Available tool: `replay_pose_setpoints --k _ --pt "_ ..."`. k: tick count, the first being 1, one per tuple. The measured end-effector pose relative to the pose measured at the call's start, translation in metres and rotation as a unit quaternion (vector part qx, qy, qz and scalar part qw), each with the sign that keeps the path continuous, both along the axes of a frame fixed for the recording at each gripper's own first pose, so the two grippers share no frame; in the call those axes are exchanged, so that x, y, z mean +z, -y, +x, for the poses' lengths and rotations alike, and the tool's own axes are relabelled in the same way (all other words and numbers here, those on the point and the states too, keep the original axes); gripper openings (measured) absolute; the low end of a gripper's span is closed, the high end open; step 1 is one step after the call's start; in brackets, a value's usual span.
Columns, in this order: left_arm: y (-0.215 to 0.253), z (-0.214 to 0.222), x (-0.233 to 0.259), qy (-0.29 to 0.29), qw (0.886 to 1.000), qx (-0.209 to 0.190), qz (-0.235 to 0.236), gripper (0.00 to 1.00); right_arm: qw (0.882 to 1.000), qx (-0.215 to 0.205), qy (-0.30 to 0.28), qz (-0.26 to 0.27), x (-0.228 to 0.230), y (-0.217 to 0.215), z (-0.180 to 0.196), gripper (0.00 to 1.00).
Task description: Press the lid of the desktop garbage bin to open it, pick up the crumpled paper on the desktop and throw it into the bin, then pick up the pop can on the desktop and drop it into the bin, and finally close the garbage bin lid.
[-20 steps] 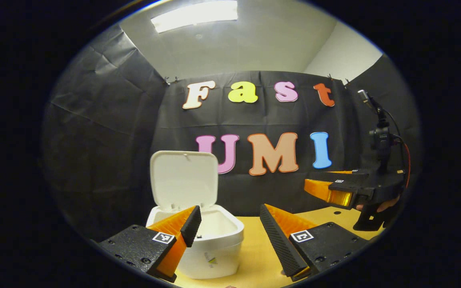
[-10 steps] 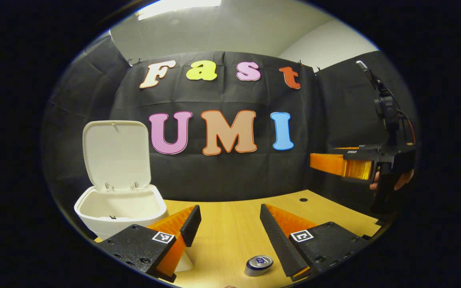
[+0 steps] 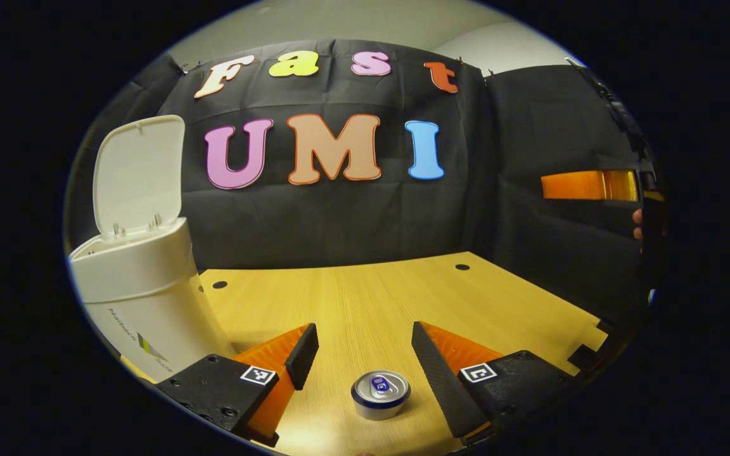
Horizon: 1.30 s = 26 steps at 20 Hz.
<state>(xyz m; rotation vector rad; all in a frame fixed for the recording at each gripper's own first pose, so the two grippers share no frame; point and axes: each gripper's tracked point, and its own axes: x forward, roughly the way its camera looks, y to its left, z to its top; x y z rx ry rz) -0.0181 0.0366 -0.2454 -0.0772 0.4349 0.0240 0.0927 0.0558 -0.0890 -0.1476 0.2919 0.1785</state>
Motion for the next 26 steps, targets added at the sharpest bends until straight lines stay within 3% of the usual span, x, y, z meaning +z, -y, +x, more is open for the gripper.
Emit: replay_pose_setpoints --k 12,17,18,26 --pt "0.027 -0.019 -0.104 -0.104 0.994 -0.017 0.0 0.9 0.999 -0.031 -0.031 -0.028 -0.023 0.035 -0.022 0.99" --pt "0.025 -0.024 -0.119 -0.125 0.992 -0.018 0.001 0.88 0.999 -0.032 -0.029 -0.032 -0.021 0.039 -0.022 0.99" --pt "0.025 -0.024 -0.111 -0.123 0.992 -0.018 -0.002 0.77 0.999 -0.031 -0.028 -0.03 -0.021 0.038 -0.022 0.99" --pt "-0.012 0.04 0.025 0.007 1.0 0.007 0.025 0.76 0.999 -0.009 -0.035 -0.002 -0.038 0.019 -0.029 0.99"
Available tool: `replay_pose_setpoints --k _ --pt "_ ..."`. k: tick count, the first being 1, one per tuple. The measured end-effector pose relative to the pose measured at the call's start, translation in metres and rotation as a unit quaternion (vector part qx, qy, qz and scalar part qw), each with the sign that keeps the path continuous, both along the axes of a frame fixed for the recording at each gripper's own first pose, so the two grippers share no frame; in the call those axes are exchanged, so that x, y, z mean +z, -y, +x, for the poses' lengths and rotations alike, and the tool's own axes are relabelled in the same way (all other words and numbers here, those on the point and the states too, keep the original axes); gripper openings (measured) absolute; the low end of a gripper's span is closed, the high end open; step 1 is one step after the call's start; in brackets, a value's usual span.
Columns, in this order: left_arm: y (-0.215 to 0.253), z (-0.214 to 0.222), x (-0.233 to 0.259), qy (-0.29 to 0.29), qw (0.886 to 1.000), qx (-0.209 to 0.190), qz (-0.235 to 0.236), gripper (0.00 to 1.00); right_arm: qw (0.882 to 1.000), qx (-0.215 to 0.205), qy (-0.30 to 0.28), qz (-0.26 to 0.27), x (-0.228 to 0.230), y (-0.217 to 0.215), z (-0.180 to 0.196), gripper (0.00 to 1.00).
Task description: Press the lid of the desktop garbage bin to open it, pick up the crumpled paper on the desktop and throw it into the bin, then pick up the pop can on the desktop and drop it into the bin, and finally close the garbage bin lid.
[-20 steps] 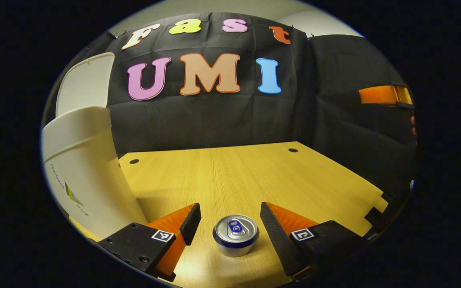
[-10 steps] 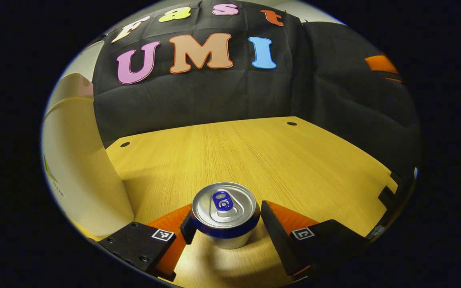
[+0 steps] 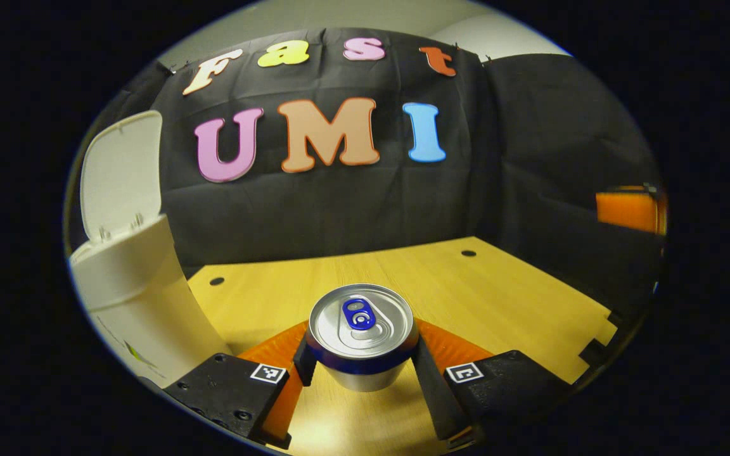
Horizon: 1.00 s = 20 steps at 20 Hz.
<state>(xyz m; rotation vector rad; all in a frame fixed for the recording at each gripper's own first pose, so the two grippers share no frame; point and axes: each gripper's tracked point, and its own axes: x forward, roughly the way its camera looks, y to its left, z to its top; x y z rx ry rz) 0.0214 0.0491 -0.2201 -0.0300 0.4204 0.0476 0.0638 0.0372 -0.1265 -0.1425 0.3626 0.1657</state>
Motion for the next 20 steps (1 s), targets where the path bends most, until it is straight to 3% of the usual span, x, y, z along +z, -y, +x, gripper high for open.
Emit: replay_pose_setpoints --k 8,14,20 --pt "-0.07 0.043 0.117 0.112 0.991 0.041 0.055 0.75 1.0 0.015 -0.018 0.012 -0.019 -0.005 -0.005 1.0" --pt "-0.153 0.032 0.144 0.121 0.981 0.126 0.086 0.75 0.999 0.011 -0.025 0.025 -0.025 -0.001 0.001 0.99" --pt "-0.223 -0.004 0.132 0.097 0.969 0.196 0.111 0.76 0.999 0.015 -0.033 0.025 -0.032 -0.001 0.002 0.99"
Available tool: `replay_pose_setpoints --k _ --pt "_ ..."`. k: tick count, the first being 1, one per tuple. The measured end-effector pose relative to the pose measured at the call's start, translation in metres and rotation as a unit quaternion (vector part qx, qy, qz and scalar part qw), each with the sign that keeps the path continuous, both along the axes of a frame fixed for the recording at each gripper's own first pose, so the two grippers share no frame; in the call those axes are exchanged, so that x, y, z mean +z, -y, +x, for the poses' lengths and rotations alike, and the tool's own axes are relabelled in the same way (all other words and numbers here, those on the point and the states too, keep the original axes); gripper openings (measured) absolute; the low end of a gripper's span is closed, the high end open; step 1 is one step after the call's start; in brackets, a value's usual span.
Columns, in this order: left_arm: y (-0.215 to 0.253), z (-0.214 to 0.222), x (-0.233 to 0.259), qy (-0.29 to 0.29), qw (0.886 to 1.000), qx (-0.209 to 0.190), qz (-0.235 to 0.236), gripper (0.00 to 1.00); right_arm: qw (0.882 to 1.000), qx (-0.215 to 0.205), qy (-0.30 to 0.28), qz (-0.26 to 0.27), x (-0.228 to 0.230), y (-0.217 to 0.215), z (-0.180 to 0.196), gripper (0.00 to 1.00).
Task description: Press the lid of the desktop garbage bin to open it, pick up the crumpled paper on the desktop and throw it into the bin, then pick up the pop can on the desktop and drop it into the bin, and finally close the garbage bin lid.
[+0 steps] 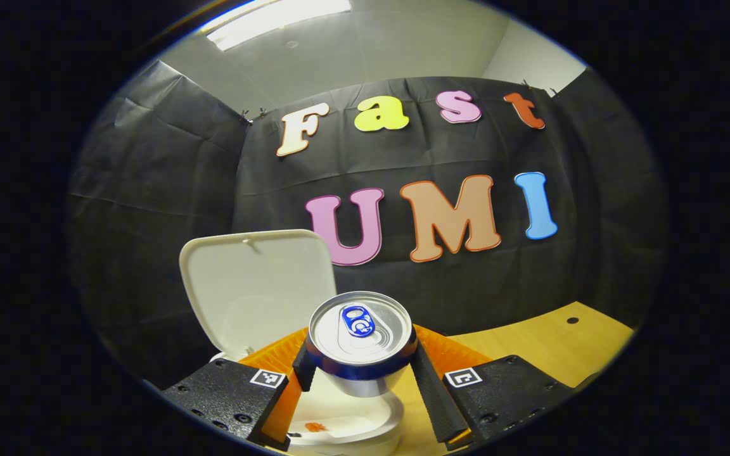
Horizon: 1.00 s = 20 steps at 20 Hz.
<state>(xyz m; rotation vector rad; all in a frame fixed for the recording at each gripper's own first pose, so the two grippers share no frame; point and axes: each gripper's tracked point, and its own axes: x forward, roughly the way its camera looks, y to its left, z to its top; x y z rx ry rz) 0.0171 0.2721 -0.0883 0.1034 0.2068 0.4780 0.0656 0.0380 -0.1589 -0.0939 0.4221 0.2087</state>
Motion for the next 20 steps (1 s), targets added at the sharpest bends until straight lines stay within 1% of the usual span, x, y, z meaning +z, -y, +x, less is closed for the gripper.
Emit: replay_pose_setpoints --k 3,5,7,8,9,11,14,15,17,18,19,20 --pt "-0.021 -0.012 -0.014 -0.014 1.0 0.025 -0.002 0.76 1.0 0.003 -0.002 -0.003 -0.002 -0.002 0.001 0.99" --pt "-0.027 -0.018 -0.024 -0.023 0.999 0.033 -0.014 0.76 1.0 0.005 -0.002 -0.004 -0.001 -0.003 0.001 0.99" --pt "-0.033 -0.018 -0.021 -0.017 0.999 0.038 -0.019 0.81 1.0 0.007 0.0 -0.006 0.0 -0.005 0.002 0.99" --pt "-0.035 -0.015 -0.01 -0.008 0.999 0.04 -0.012 0.99 1.0 0.008 0.001 -0.007 0.0 -0.005 0.002 0.99" --pt "-0.04 -0.013 0.005 0.005 0.999 0.039 -0.003 0.95 1.0 0.008 0.001 -0.008 0.001 -0.005 0.003 0.99" --pt "-0.054 -0.003 0.04 0.033 0.999 0.041 0.009 0.95 1.0 0.009 -0.001 -0.006 0.0 -0.007 0.003 0.99" --pt "-0.08 0.008 0.09 0.071 0.996 0.056 0.011 0.95 1.0 0.007 -0.002 -0.003 -0.002 -0.008 0.002 0.99" --pt "-0.091 0.013 0.103 0.081 0.995 0.06 0.012 0.99 1.0 0.005 -0.003 -0.003 -0.003 -0.007 0.001 0.99" --pt "-0.106 0.022 0.119 0.079 0.995 0.061 0.013 0.99 1.0 -0.002 -0.004 -0.003 -0.005 -0.004 0.0 0.99" --pt "-0.116 0.028 0.125 0.078 0.995 0.063 0.014 0.95 1.0 -0.007 -0.005 -0.003 -0.006 0.0 -0.002 0.99" --pt "-0.123 0.033 0.127 0.074 0.995 0.063 0.011 0.95 1.0 -0.013 -0.005 -0.002 -0.008 0.005 -0.003 0.99" --pt "-0.13 0.038 0.127 0.068 0.996 0.063 0.006 0.97 1.0 -0.019 -0.007 -0.002 -0.009 0.009 -0.005 0.99"
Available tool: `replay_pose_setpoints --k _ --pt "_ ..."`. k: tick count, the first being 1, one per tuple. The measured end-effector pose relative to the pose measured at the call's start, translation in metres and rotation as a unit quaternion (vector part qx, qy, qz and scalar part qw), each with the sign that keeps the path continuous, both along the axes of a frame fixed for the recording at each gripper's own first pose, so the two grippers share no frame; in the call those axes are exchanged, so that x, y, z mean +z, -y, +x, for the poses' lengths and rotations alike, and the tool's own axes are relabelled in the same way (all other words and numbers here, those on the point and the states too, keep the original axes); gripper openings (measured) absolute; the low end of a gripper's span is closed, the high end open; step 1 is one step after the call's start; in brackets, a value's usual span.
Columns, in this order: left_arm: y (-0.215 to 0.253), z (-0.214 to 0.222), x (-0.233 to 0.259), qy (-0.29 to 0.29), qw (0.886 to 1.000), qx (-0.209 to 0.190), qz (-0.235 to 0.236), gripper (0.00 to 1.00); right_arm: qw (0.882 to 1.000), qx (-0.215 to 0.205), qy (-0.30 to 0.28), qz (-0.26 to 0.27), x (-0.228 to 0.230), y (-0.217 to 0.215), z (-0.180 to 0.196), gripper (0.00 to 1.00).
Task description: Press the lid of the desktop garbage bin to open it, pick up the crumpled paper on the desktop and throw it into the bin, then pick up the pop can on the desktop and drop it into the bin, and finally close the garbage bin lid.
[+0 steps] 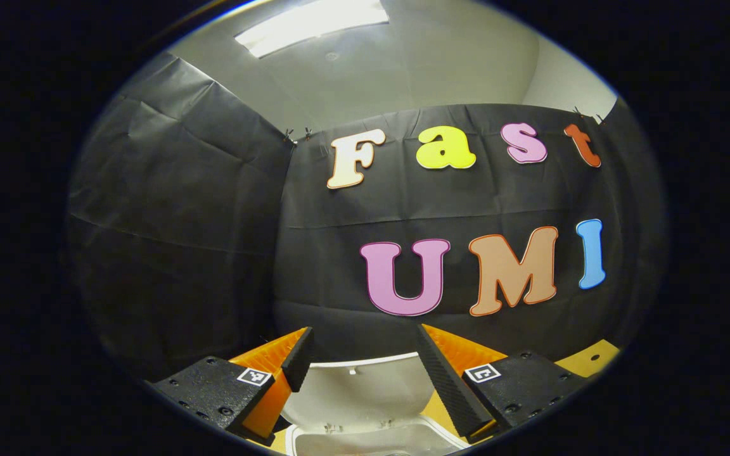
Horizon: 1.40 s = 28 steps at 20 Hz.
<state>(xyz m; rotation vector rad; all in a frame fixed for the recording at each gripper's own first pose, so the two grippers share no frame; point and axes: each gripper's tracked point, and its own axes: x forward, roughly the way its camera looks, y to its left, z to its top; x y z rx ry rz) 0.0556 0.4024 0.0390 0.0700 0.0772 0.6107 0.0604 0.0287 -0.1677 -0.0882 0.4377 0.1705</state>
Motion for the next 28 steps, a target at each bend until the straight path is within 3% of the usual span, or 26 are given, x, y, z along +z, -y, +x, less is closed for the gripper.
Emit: replay_pose_setpoints --k 6,9,16,17,18,21,25,26,28 --pt "-0.027 0.02 -0.04 -0.072 0.997 0.011 -0.04 0.94 0.999 -0.037 -0.005 -0.012 -0.006 0.027 -0.009 0.99" --pt "-0.023 0.017 -0.036 -0.061 0.997 0.008 -0.044 0.99 0.999 -0.041 -0.006 -0.013 -0.005 0.03 -0.011 0.99" --pt "0.024 -0.027 -0.043 -0.059 0.997 -0.005 -0.052 0.95 1.0 -0.002 0.0 -0.003 -0.002 0.002 0.0 1.0" --pt "0.032 -0.034 -0.048 -0.061 0.996 -0.007 -0.058 1.0 1.0 0.006 -0.001 -0.004 -0.002 -0.003 0.001 1.0" --pt "0.038 -0.042 -0.052 -0.062 0.996 -0.006 -0.066 0.95 1.0 0.013 -0.001 -0.005 -0.003 -0.007 0.002 0.99" --pt "0.055 -0.059 -0.067 -0.068 0.994 -0.008 -0.081 0.93 0.999 0.035 -0.005 -0.006 -0.007 -0.018 0.003 0.99" --pt "0.079 -0.081 -0.107 -0.1 0.989 -0.007 -0.109 0.93 0.998 0.055 -0.009 -0.004 -0.01 -0.031 0.002 0.99" --pt "0.085 -0.086 -0.119 -0.108 0.987 -0.007 -0.119 0.99 0.998 0.059 -0.011 -0.001 -0.013 -0.033 0.0 0.99" --pt "0.094 -0.095 -0.143 -0.127 0.982 -0.005 -0.136 0.94 0.998 0.066 -0.014 -0.003 -0.017 -0.038 -0.004 0.99"
